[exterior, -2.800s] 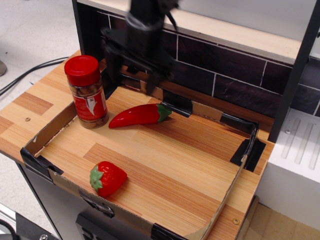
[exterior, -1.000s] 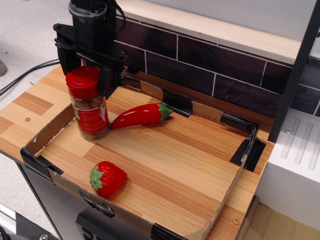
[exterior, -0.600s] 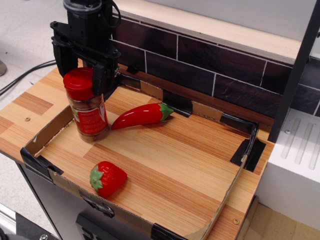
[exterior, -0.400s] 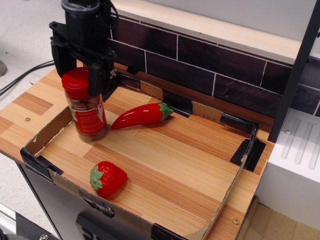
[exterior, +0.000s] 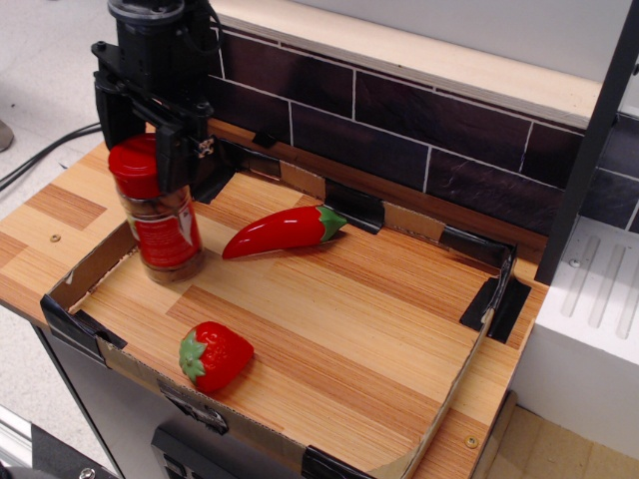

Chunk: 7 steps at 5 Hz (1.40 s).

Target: Topple basil bottle

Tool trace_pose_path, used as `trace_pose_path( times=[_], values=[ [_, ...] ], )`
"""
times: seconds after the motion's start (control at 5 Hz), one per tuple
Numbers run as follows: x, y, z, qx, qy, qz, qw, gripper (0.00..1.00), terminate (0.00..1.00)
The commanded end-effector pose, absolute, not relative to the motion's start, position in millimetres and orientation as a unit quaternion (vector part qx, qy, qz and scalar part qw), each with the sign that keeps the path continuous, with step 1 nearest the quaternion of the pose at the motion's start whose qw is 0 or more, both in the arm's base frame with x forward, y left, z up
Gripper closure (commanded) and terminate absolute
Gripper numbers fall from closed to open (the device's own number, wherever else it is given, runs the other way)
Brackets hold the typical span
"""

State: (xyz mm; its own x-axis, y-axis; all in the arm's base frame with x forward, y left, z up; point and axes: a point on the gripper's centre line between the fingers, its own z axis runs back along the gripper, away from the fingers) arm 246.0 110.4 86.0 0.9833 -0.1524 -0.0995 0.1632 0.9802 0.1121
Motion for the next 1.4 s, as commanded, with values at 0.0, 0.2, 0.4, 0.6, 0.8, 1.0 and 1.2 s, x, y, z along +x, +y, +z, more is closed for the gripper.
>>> trace_pose_path(
  times=[0.0,0.2,0.4,0.6,0.8,1.0,1.2],
  values=[
    [259.0,108.8,121.6,0.066,0.009,-0.046,0.997,1.0,0.0],
    [258.6,92.6,134.0,0.065,-0.013,-0.027,0.997,1.0,0.0],
    [256.7,63.0,143.6,0.069,-0.06,-0.001,0.996,1.0,0.0],
    [255.1,33.7,155.4,0.044,-0.04,-0.011,0.998,1.0,0.0],
    [253.3,2.4,155.2,0.029,0.018,-0.023,0.999,1.0,0.0],
    [247.9,-32.9,143.0,0.022,0.066,-0.03,0.997,1.0,0.0],
    [241.6,-53.5,130.2,0.011,0.143,-0.02,0.99,1.0,0.0]
  ],
)
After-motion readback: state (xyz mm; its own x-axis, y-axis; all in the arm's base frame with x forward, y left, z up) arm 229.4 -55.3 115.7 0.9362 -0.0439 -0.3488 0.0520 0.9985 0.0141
